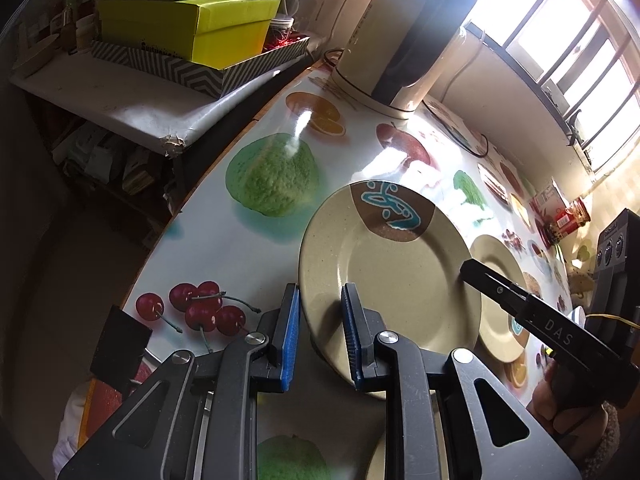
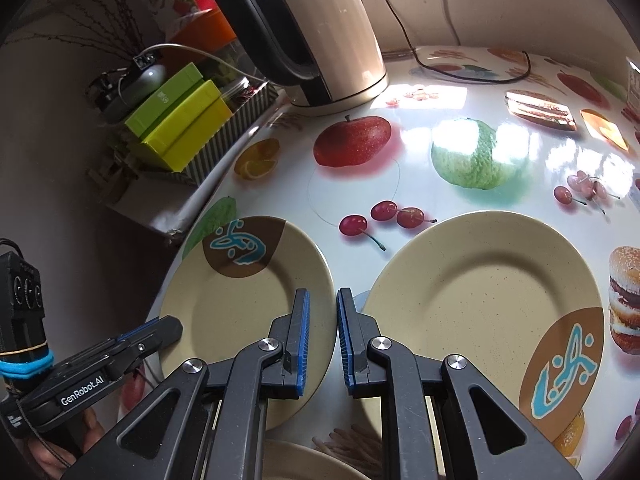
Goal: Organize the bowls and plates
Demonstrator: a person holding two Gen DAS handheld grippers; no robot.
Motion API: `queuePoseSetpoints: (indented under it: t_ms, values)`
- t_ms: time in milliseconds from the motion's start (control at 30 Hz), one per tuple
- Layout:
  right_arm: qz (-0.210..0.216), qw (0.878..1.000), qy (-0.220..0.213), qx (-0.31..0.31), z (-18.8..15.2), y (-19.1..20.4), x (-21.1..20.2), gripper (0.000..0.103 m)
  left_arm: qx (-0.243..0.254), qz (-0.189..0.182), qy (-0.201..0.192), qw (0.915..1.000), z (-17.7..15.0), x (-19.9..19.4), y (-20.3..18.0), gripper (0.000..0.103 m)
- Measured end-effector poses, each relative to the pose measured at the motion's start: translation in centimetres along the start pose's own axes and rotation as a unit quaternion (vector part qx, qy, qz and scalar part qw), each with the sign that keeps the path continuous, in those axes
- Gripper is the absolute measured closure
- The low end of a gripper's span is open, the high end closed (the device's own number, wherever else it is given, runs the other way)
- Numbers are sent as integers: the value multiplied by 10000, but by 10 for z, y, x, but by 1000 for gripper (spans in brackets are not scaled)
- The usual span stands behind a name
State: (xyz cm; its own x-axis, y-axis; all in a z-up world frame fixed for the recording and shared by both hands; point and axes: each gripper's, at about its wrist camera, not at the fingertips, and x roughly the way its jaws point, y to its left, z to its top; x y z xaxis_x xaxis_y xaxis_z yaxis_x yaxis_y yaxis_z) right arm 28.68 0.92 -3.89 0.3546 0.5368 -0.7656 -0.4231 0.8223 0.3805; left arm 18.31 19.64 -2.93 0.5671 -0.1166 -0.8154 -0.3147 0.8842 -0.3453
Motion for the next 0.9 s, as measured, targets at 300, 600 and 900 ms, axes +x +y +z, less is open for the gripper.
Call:
queuePoseSetpoints:
  t_ms: [300, 600, 900]
  values:
    - [57, 9998, -193, -3, -13, 2, -32, 89, 97, -128, -101, 9998, -15, -22, -8, 81]
    - [47, 9995, -316, -22, -30, 6, -57, 89, 216, -180, -152, 9995, -30, -38, -15, 81]
    - [14, 9993, -375, -1, -59, 4, -80, 89, 340, -276, -83, 9990, -56, -45, -21, 81]
